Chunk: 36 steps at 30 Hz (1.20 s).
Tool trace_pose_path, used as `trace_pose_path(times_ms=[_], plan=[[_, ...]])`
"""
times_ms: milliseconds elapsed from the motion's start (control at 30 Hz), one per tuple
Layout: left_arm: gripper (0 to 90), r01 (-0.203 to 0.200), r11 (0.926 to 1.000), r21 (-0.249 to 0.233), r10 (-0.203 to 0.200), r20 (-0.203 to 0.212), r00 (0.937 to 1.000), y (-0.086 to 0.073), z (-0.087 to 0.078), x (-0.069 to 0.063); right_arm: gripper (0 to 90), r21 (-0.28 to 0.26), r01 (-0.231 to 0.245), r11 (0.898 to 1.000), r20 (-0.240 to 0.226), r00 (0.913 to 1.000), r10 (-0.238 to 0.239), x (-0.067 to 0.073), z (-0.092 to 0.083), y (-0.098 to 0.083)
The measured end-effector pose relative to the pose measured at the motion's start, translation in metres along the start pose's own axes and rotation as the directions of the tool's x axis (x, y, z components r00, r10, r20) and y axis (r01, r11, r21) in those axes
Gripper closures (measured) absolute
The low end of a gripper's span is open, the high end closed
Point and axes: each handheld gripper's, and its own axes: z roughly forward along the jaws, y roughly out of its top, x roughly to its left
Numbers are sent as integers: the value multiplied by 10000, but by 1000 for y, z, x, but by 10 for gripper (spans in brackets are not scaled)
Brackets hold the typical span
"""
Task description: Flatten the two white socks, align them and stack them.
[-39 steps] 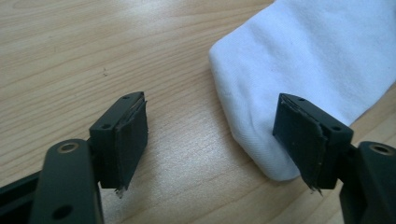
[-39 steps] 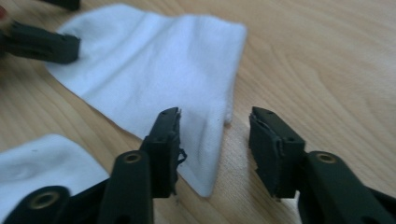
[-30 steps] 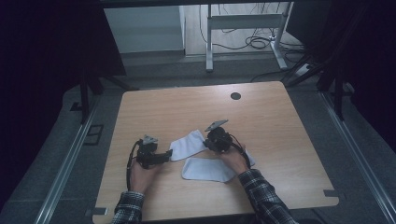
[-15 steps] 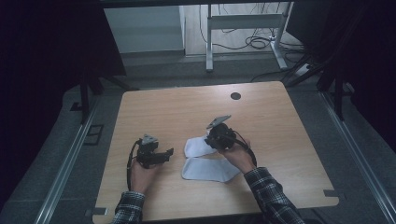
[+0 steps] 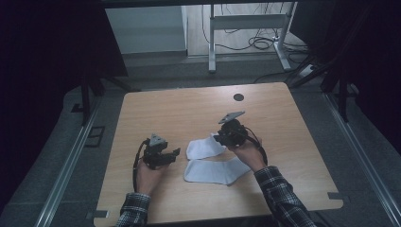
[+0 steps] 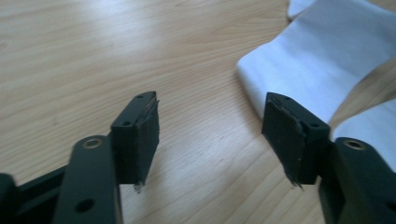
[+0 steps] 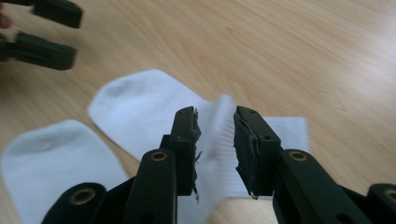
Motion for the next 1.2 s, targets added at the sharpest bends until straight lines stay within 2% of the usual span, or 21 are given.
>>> trace_pose_path(times_ms=[67, 167, 367, 500, 700, 833, 933, 1000, 1067, 1133, 1200], plan=[[450, -175, 9998, 47, 174, 114, 9998, 2, 2, -4, 686, 92, -217, 9997, 163, 9996, 216, -9, 1, -4], [504, -379, 9993, 46, 378, 197, 9991, 4, 6, -10, 689, 249, -355, 9991, 468, 9983, 343, -23, 7, -13], [559, -254, 9996, 76, 250, 416, 9988, 6, 14, -13, 667, 377, -837, 9958, 939, 9924, 798, -47, 22, -30], [560, -342, 9992, 198, 330, 551, 9979, 6, 22, -16, 627, 352, -1088, 9934, 994, 9895, 1049, -55, 30, -37], [569, -626, 9964, 574, 591, 604, 9964, 4, 32, -22, 625, 577, -1217, 9909, 982, 9884, 1156, -59, 40, -45], [635, -805, 9939, 754, 754, 679, 9948, 2, 37, -24, 715, 434, -1528, 9873, 719, 9862, 1494, -60, 40, -49], [732, -827, 9933, 812, 768, 736, 9943, 3, 37, -24, 778, 412, -1526, 9874, 646, 9866, 1497, -57, 39, -50], [787, -756, 9939, 800, 690, 818, 9943, 3, 37, -23, 790, 464, -1456, 9882, 686, 9874, 1423, -56, 38, -50], [824, -780, 9940, 768, 726, 707, 9948, 3, 37, -23, 797, 516, -1349, 9895, 745, 9886, 1309, -55, 37, -50], [846, -953, 9933, 660, 930, 380, 9949, 3, 36, -23, 798, 422, -1266, 9911, 802, 9892, 1229, -54, 34, -50], [851, -893, 9946, 519, 882, 232, 9958, 3, 34, -22, 798, 333, -1258, 9915, 822, 9890, 1227, -55, 31, -50]])
